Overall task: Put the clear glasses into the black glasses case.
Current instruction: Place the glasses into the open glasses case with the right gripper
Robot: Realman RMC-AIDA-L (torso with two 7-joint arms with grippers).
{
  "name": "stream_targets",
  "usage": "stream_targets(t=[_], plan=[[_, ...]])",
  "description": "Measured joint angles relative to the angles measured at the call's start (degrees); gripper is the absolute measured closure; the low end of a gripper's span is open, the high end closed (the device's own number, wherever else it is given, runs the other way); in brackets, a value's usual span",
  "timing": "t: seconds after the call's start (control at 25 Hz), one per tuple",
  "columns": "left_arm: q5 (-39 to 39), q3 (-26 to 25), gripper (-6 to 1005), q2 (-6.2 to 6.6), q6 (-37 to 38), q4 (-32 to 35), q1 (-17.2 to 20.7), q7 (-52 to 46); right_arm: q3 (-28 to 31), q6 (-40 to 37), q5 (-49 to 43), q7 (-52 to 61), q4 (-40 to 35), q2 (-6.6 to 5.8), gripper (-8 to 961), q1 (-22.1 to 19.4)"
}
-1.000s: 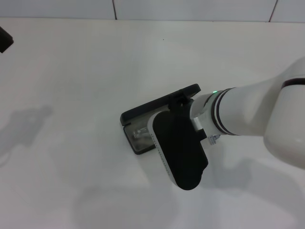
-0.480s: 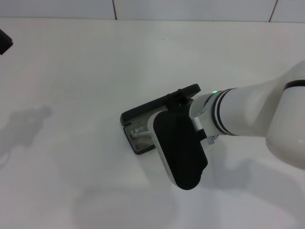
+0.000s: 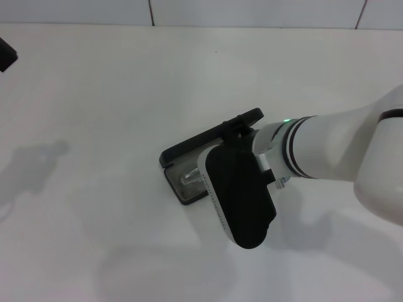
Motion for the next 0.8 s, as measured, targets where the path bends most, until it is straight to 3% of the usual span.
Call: stream_targets(t=[0.36, 0.8], plan=[[0.00, 0.00, 921, 0.00, 0.00, 0.00, 0.16, 0.00, -0.14, 0.00, 0.00, 0.07, -1.37, 0.00, 802, -0.80], [0.00, 0.00, 922, -0.01, 0.10, 0.00, 0.37, 0.00, 0.40, -2.65, -0.12, -0.02, -7.33, 0.00, 803, -4.75]])
